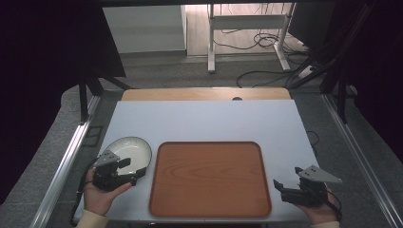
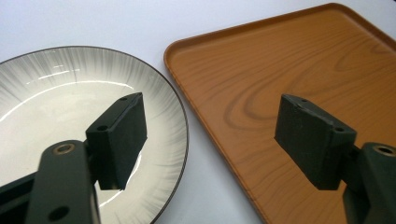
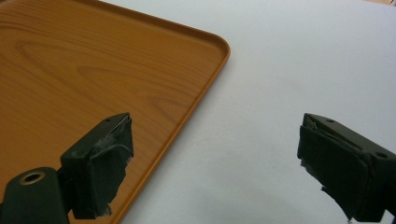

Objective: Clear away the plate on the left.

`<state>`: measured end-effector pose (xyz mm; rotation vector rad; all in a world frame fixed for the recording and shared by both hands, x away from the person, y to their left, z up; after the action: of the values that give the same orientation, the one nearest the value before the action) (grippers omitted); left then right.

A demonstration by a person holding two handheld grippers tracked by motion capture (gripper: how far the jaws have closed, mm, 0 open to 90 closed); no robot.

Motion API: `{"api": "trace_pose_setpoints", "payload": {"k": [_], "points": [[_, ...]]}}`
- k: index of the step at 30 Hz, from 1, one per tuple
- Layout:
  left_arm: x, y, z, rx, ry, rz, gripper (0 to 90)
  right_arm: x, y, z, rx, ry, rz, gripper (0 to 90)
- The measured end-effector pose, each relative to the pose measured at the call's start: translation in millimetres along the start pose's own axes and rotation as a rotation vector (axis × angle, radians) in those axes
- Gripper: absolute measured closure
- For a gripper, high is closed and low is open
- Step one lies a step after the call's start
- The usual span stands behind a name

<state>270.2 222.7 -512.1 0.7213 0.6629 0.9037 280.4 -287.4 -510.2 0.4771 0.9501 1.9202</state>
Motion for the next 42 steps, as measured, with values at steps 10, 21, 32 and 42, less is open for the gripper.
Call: {"api": "trace_pose_setpoints", "payload": {"k": [10,21,32,42], "points": [[0.8,-1.4,-0.3,0.012,0.000,0.014,24.0,-4.5,-0.9,-3.1,0.024,-0.033,-0.010,11.0],[2.3,-0.7,-3.8,0.028,-0.022,0.049,24.7,-3.4,-1.8,-1.6,0.029,-0.039,-0.005,10.7],[15.0,9.2,7.8,-0.030,0.025,0.036,25.2,-3.2,-5.4,1.5,0.030,-0.040,-0.003,10.6],[22.6,23.7,14.2,-0.077,0.026,0.039,25.1,-0.3,-8.8,5.8,0.040,-0.019,0.002,11.0]]}}
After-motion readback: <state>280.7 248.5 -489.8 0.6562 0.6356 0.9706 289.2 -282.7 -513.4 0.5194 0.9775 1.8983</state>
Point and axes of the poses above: each handheld gripper's, and its own axes: y roughly backward along the jaws, z roughly out of its top, x roughly to its left, the point moved 6 cm from there along -y, roughly forward along the jaws, and after that the axes turned 15 degrees about x, right-handed, at the moved point
